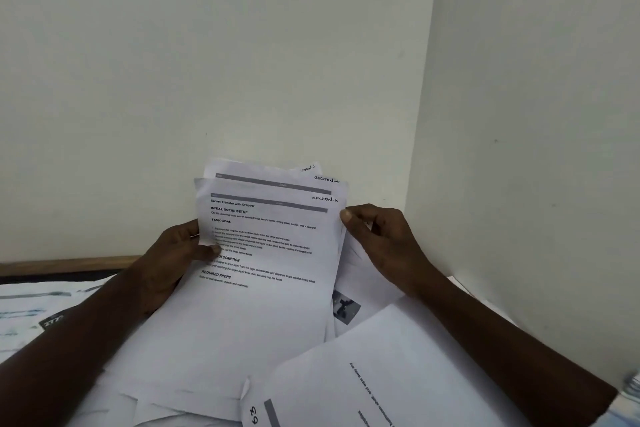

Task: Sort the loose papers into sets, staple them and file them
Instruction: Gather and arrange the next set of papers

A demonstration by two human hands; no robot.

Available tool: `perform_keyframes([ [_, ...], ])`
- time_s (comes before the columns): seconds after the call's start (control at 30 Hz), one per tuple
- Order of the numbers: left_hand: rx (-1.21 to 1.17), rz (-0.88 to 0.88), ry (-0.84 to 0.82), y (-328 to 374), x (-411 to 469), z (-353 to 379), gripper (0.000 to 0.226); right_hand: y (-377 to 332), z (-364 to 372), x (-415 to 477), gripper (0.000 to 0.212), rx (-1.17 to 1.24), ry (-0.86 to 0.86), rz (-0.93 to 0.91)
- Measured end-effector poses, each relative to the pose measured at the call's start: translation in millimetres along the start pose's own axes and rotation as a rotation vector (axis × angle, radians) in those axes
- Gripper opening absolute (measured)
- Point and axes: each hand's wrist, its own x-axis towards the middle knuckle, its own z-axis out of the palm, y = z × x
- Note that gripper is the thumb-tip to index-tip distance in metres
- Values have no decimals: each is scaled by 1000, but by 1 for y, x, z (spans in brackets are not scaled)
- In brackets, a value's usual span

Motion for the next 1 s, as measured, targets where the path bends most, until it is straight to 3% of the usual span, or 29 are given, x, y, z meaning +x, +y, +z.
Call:
perform_keyframes([
  [0.2,-22,-18,-82,0,-3,0,59,8,3,2,12,67,111,52],
  [0.43,3,-25,-143,-2,-4,-1,77,7,-1,2,23,282,149,203],
  [0.5,-2,-23,-151,-2,-5,-2,84,7,-2,1,35,317,104,251],
  [0.57,-8,-34,-145,-2,-5,-4,91,7,-5,2,29,325,93,235],
  [0.67,-36,-48,-136,-1,-4,-4,74,8,-8,5,12,267,85,194],
  [0.8,-25,-63,-135,3,-6,1,44,12,-1,4,7,194,29,125],
  [0.9,-19,-51,-141,2,-8,2,54,10,3,4,14,98,-76,95],
  [1.0,-34,-28,-132,1,-6,0,63,3,-4,6,31,292,-106,216],
])
